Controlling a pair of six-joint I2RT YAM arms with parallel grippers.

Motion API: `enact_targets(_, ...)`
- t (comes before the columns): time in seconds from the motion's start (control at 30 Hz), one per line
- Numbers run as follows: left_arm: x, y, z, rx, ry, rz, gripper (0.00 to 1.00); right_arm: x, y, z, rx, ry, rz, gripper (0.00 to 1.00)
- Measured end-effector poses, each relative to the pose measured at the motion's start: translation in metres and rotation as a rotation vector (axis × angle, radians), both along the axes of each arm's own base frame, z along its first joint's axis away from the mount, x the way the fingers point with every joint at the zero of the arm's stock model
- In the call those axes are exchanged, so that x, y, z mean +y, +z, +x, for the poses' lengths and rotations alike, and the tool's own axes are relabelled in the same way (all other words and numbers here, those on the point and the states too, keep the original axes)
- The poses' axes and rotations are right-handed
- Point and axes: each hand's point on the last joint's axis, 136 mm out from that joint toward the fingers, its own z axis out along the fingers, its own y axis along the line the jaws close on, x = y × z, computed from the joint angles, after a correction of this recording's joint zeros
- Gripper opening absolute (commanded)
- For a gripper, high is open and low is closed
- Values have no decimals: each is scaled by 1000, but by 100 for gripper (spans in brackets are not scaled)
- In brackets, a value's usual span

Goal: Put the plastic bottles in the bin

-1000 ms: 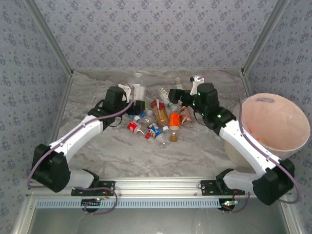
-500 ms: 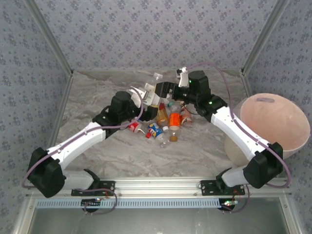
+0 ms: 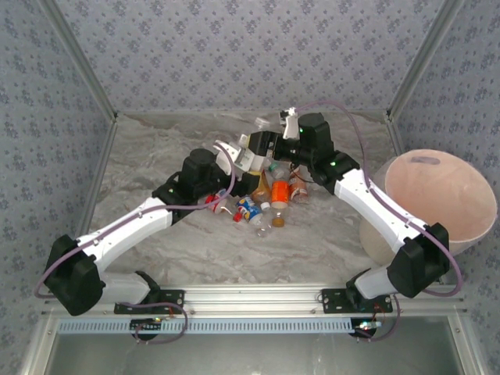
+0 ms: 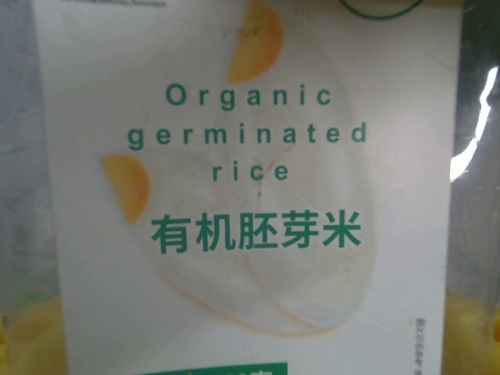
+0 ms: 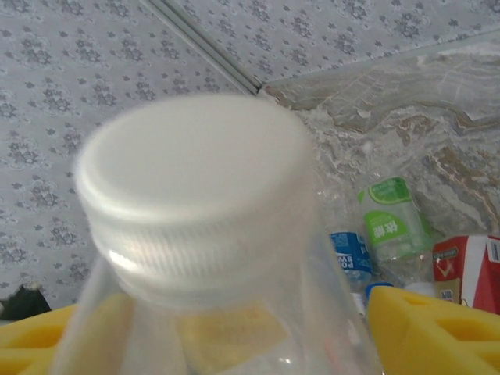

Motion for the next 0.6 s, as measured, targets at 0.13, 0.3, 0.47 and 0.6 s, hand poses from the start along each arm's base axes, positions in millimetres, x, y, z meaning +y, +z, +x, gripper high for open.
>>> enact_targets(0.13, -6, -1, 0, 4, -12, 5, 78, -1, 1, 3, -19, -18, -11, 56)
enact_targets(0.3, -10, 4, -1, 9, -30, 0, 86, -6, 5, 1, -48, -32, -27, 46)
enact_targets(0.47, -17, 11, -7, 5, -65, -15, 98, -21, 15, -8, -94, -59, -74, 45)
enact_targets(0.6, -21, 16, -13, 2, -90, -31, 98, -52, 20, -8, -118, -123, -133, 43)
